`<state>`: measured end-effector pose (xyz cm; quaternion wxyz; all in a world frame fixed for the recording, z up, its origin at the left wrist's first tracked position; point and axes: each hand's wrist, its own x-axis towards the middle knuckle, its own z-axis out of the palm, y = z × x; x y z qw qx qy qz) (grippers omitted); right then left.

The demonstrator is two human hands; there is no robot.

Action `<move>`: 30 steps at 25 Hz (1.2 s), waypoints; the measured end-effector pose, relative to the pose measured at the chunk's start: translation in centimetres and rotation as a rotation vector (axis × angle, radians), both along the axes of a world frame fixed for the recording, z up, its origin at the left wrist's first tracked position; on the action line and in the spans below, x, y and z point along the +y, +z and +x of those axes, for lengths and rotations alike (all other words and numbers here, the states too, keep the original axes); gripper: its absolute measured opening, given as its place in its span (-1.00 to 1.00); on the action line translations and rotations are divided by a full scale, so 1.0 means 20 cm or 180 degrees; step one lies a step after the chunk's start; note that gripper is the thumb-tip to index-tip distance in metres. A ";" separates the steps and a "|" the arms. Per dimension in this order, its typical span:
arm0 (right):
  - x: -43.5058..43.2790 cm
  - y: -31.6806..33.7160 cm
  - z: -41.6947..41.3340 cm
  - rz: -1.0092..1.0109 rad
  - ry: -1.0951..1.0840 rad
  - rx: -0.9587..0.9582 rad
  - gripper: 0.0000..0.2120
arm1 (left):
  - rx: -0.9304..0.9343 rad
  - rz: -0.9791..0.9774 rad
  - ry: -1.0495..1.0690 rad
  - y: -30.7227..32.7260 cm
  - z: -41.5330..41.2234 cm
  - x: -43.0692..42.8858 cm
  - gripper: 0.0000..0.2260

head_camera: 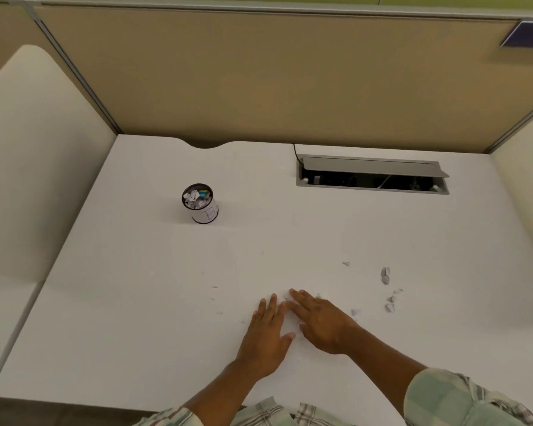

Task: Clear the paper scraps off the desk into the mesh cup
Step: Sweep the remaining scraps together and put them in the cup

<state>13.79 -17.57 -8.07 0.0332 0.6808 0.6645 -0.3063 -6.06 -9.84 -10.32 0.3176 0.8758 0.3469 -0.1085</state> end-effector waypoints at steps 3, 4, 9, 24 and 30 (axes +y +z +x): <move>-0.07 0.08 0.23 0.0430 -0.0930 -0.0011 -0.42 | -0.0469 0.0081 0.0659 0.06 -0.04 0.13 -0.47; -0.09 0.10 0.32 0.0495 -0.1281 -0.0108 -0.44 | -0.0454 0.0164 0.0874 0.07 -0.07 0.20 -0.49; -0.27 0.08 0.68 -0.0180 -0.2441 -0.0349 -0.37 | 0.0292 0.0197 0.1371 0.07 -0.17 0.52 -0.36; -0.22 -0.05 -0.02 -0.0269 -0.1741 0.0104 -0.31 | -0.0058 -0.0781 0.0934 0.04 0.13 -0.07 -0.35; -0.17 0.00 -0.10 -0.0174 -0.1667 0.0569 -0.32 | -0.0541 -0.0777 0.1104 0.11 0.07 -0.01 -0.47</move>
